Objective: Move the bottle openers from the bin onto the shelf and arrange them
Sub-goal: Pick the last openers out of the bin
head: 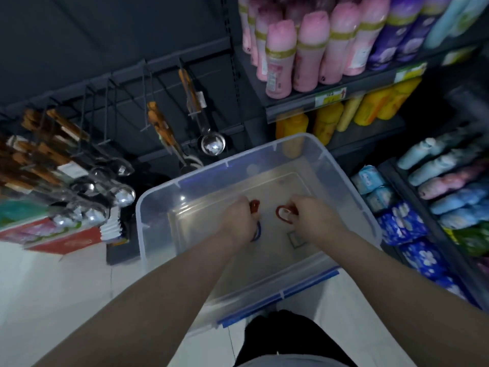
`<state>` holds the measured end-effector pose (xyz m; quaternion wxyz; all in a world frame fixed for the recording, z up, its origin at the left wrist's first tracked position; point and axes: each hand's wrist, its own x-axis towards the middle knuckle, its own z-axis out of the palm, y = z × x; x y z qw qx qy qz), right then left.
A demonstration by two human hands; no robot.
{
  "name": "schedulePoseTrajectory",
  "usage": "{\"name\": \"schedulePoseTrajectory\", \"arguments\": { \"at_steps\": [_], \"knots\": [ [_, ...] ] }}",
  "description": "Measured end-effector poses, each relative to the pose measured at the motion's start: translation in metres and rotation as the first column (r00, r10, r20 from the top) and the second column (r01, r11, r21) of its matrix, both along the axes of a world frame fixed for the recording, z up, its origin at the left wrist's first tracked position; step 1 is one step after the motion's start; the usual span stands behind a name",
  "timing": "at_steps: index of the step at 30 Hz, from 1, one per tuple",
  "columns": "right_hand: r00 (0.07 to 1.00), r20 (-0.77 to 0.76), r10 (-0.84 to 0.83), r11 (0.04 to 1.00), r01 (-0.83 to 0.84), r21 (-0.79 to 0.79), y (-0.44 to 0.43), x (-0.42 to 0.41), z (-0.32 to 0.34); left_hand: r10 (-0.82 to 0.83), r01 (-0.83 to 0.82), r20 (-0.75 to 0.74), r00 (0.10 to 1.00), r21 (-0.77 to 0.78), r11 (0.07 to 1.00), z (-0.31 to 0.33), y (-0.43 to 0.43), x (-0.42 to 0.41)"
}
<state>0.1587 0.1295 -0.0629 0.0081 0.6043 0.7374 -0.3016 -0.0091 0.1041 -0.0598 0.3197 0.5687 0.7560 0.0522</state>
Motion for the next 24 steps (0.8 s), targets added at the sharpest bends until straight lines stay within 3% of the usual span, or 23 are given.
{"name": "schedulePoseTrajectory", "arguments": {
  "at_steps": [4, 8, 12, 19, 24],
  "knots": [
    [0.971, -0.033, -0.238, 0.950, 0.240, 0.198, 0.001, 0.029, 0.046, 0.005, -0.038, 0.168, 0.986, 0.197, 0.980, 0.031, 0.041, 0.030],
    [0.893, -0.042, -0.448, 0.831, 0.433, 0.350, -0.002, 0.087, 0.084, -0.153, 0.087, 0.226, 0.962, 0.278, 0.957, 0.066, 0.079, 0.089],
    [0.780, -0.036, -0.625, 0.709, 0.586, 0.393, -0.011, 0.158, 0.115, -0.334, 0.225, 0.282, 0.899, 0.356, 0.907, 0.100, 0.095, 0.168],
    [0.606, -0.064, -0.793, 0.504, 0.711, 0.490, -0.018, 0.318, 0.137, -0.597, 0.428, 0.303, 0.742, 0.472, 0.771, 0.128, 0.121, 0.335],
    [0.512, -0.037, -0.858, 0.422, 0.745, 0.516, -0.013, 0.439, 0.142, -0.711, 0.560, 0.287, 0.642, 0.458, 0.691, 0.139, 0.144, 0.480]
  ]
}}
